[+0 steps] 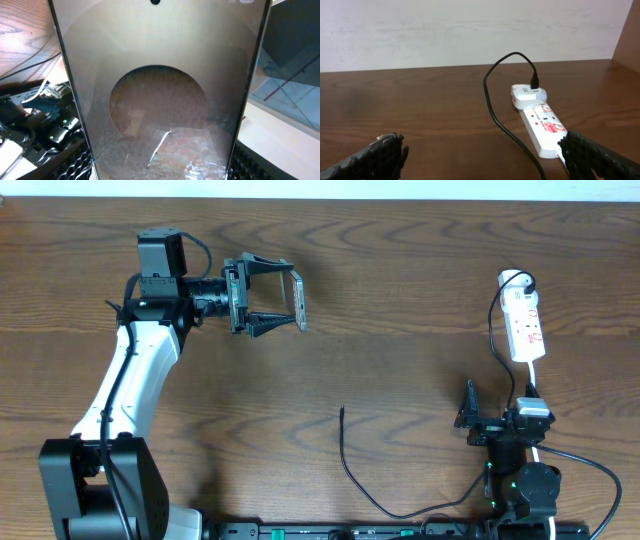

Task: Plug charger to phone and switch on socket
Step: 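Lift the phone with the left gripper and raise it upright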

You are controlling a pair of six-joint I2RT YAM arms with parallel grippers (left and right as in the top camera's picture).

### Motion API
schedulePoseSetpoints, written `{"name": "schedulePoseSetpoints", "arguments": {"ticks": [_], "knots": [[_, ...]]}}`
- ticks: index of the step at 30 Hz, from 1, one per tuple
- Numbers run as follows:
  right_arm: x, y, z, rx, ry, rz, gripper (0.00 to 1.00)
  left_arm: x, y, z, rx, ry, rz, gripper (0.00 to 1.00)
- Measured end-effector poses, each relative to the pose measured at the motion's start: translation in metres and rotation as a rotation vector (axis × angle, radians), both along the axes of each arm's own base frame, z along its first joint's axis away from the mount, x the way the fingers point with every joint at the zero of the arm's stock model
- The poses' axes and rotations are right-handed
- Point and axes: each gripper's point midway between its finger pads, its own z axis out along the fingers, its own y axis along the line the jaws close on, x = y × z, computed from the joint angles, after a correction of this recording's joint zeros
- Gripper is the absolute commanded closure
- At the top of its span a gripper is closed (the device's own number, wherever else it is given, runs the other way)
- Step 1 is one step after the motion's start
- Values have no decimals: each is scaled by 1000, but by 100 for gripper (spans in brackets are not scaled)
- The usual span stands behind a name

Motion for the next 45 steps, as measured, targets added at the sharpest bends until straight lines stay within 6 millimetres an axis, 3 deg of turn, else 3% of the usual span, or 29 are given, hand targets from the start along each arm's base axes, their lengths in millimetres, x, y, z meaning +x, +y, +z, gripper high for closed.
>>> {"name": "schedulePoseSetpoints", "arguments": {"ticks": [45], "knots": [[0,0,0,0,0,0,1,2,0,3,-8,13,3,93]]}}
